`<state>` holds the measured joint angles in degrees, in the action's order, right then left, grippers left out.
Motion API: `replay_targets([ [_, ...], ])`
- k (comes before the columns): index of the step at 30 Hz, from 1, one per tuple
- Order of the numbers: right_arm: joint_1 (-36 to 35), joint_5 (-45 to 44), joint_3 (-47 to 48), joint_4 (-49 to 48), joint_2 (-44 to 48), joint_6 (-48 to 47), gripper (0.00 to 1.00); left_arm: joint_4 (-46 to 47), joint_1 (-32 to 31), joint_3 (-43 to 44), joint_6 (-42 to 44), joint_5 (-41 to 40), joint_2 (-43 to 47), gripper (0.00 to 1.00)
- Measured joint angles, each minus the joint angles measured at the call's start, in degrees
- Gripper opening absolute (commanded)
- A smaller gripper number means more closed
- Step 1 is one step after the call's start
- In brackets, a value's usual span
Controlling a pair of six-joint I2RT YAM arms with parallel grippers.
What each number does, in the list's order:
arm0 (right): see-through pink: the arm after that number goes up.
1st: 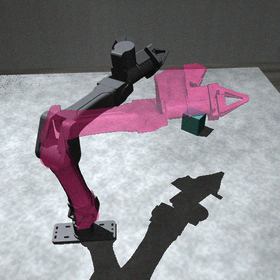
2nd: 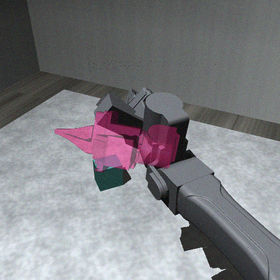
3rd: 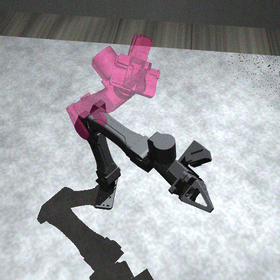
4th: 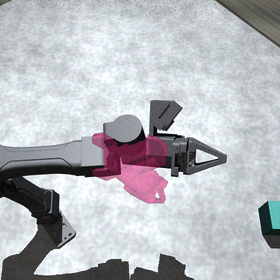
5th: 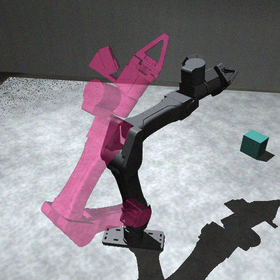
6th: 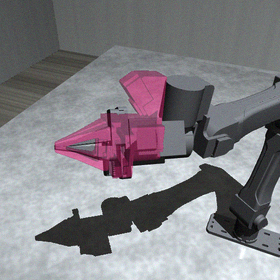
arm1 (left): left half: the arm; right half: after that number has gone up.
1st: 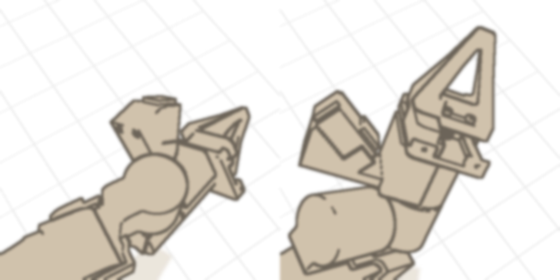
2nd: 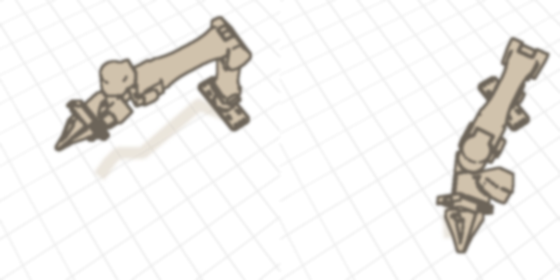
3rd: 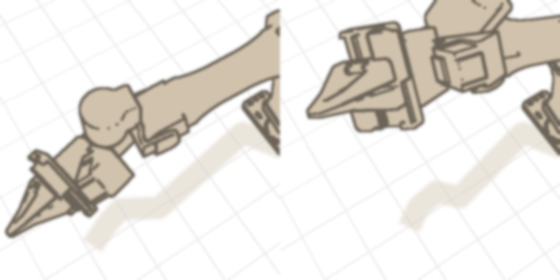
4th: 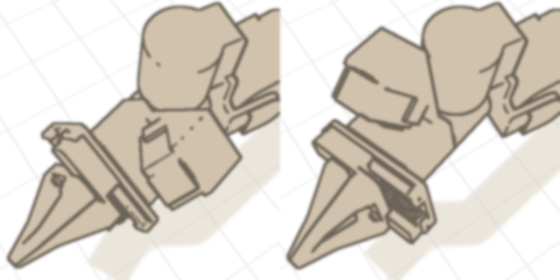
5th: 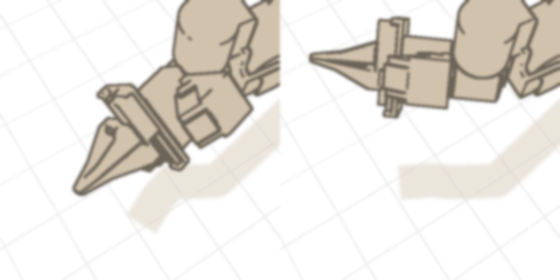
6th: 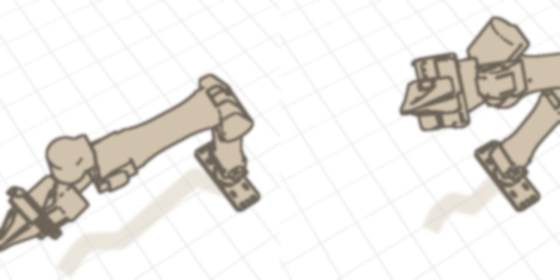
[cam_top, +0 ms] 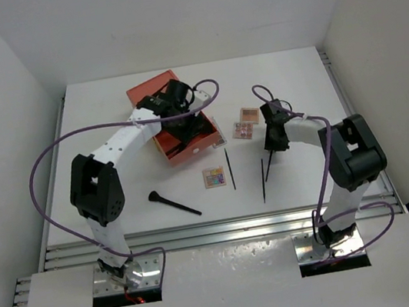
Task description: Organize the makeup
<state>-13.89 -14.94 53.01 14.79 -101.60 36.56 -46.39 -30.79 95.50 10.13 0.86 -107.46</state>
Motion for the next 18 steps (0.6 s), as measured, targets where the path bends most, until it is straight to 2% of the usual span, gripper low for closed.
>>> replay_targets([
  [6, 0.0, -0.7, 1.9, 0.9, -1.4, 1.8, 0.01, 0.1, 0.0, 3.6, -0.4, -1.7, 0.2, 0.56],
  [14, 1.1, -4.0, 0.8, 2.9, 0.3, 3.1, 0.01, 0.7, 1.4, 7.7, -2.1, -2.2, 3.8, 0.57],
  [18, 1.9, -5.7, 0.6, 4.9, 5.6, 3.1, 0.01, 0.9, 4.1, 8.2, -3.4, -2.4, 4.7, 0.57],
])
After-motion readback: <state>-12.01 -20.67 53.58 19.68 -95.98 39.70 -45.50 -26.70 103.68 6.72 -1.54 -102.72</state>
